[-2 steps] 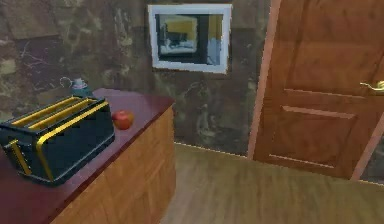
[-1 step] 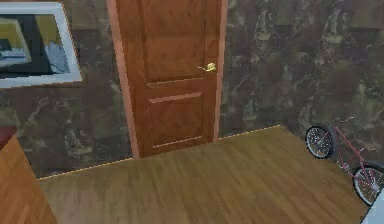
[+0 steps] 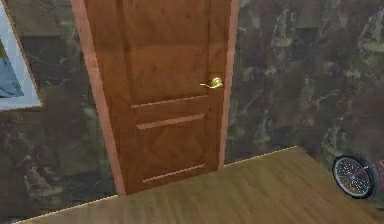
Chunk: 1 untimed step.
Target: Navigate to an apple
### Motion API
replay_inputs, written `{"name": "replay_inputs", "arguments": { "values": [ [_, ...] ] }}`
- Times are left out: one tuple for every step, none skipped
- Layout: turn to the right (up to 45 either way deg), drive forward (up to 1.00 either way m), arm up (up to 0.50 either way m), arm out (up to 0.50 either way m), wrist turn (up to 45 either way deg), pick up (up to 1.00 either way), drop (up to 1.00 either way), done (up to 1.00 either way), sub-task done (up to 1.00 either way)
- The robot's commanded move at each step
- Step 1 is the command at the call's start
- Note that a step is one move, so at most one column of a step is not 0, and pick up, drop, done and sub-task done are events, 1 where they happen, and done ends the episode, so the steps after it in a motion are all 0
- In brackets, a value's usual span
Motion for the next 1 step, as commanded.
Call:
{"name": "replay_inputs", "arguments": {
  "values": [
    [-45.0, 0.0, 0.0, 0.0, 0.0, 0.0, 0.0, 0.0, 0.0]
  ]
}}
